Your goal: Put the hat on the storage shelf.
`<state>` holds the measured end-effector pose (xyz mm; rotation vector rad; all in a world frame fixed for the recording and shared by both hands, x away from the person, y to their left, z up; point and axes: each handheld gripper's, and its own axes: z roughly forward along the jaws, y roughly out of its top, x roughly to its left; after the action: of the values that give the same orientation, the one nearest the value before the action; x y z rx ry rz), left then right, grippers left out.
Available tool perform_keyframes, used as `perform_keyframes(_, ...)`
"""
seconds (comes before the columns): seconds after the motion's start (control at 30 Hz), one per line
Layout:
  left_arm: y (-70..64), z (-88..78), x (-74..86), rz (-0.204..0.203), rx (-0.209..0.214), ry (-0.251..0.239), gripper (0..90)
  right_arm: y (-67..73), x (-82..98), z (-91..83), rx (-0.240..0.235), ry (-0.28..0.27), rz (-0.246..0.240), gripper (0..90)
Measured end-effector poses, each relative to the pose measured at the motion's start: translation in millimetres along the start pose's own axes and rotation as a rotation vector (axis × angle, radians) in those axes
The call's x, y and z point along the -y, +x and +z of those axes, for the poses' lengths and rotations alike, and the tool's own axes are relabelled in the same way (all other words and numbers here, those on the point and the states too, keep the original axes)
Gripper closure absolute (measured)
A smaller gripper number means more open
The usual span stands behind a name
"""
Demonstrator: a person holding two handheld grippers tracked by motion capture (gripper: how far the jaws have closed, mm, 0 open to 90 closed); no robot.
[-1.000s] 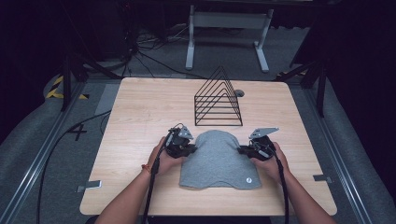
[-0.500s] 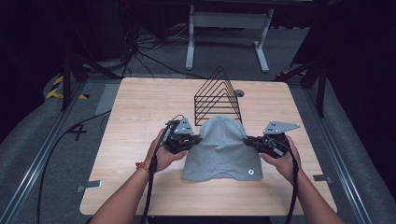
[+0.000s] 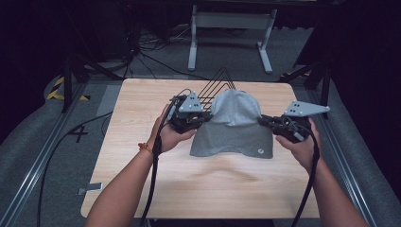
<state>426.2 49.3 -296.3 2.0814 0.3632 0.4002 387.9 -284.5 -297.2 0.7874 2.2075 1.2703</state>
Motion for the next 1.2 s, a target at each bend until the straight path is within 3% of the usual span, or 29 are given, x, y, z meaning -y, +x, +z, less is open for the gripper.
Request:
perform_keyframes(0.23, 19.7, -8.1, -42.5, 0.029, -0.043, -0.028, 85.8, -21.7, -43.2, -12.9, 0.059, -0.046, -0.021, 85.2)
perform_keyframes(0.27, 19.7, -8.1, -42.5, 0.029, -0.043, -0.028, 85.8, -24.6, -49.1, -13.6, 0.067, -0.047, -0.023, 85.2)
perform_keyframes(0.3, 27.9, -11.3, -55.1, 0.029, -0.05, -0.048, 85.8, -28.4, -56.2, -14.0, 0.08, -0.048, -0.027, 85.1)
perform_keyframes(0.53, 55.1, -11.1, -83.8, 0.024, -0.104, -0.038, 85.9, -50.7, -90.9, -6.8, 0.141, -0.033, -0.044, 85.2)
perform_keyframes(0.7, 73.9, -10.7, -96.1, 0.0, -0.128, -0.057, 85.8, -64.1, -110.7, 1.1, 0.156, -0.056, -0.043, 85.2)
perform_keyframes(0.87, 89.8, -8.7, -105.7, 0.006, -0.16, -0.047, 85.9, -74.5, -129.1, 10.8, 0.172, -0.071, -0.045, 85.2)
perform_keyframes(1.2, 120.1, 0.5, -108.5, -0.046, -0.202, -0.043, 85.9, -93.6, -142.1, 36.2, 0.18, -0.081, -0.025, 85.2)
